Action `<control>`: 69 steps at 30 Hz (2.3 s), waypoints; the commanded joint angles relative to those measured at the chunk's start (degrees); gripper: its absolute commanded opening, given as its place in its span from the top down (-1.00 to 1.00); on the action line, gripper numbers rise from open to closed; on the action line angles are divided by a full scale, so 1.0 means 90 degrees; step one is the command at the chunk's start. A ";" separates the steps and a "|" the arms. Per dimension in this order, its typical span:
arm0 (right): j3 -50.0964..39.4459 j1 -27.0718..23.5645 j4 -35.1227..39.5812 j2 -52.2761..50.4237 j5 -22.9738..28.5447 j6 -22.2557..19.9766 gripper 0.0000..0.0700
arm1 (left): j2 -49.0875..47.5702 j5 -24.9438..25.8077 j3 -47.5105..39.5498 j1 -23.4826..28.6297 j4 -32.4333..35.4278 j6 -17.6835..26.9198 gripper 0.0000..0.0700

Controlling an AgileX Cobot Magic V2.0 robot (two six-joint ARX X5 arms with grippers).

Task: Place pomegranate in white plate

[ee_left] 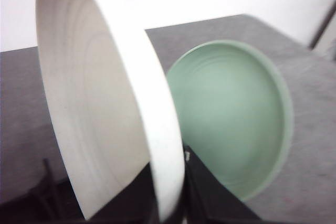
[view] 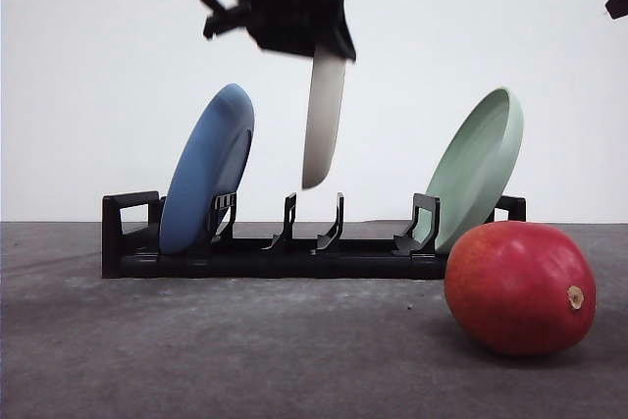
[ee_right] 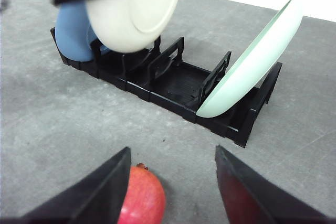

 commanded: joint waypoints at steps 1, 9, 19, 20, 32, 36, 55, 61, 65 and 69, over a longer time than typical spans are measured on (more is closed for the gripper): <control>0.0078 0.0029 0.0061 0.0015 0.0022 -0.0036 0.07 | -0.0165 0.0172 0.0163 -0.0121 -0.0059 -0.0291 0.97; 0.0078 0.0029 0.0057 0.0015 0.0022 -0.0032 0.07 | -0.1287 0.0524 0.0163 -0.0428 -0.1654 -0.0607 0.97; 0.0078 0.0029 -0.0087 0.0015 0.0024 -0.0034 0.07 | -0.2740 -0.0533 -0.0318 -0.1231 -0.2532 -0.0308 0.97; 0.0078 0.0029 -0.0103 0.0015 0.0024 -0.0034 0.07 | -0.2873 -0.0670 -0.0473 -0.1303 -0.2441 -0.0300 0.97; 0.0078 0.0029 -0.0129 0.0015 0.0162 -0.0034 0.07 | -0.3608 -0.1653 -0.2032 -0.2210 -0.2788 0.0659 0.97; 0.0078 0.0029 -0.0130 0.0015 0.0163 -0.0034 0.07 | -0.3265 -0.1683 -0.2033 -0.2540 -0.3363 0.1242 0.97; 0.0078 0.0029 -0.0084 0.0015 0.0160 -0.0034 0.07 | -0.0439 -0.2865 -0.1836 -0.3274 -0.3136 0.4497 0.97; 0.0078 0.0029 -0.0080 0.0015 0.0160 -0.0034 0.07 | -0.0294 -0.2851 -0.1836 -0.3374 -0.3152 0.4508 0.92; 0.0078 0.0029 -0.0060 0.0015 0.0160 -0.0034 0.07 | -0.0294 -0.2851 -0.1836 -0.3395 -0.3197 0.4506 0.92; 0.0078 0.0029 -0.0034 0.0015 0.0160 -0.0034 0.07 | -0.0294 -0.2851 -0.1836 -0.3395 -0.3435 0.4506 0.92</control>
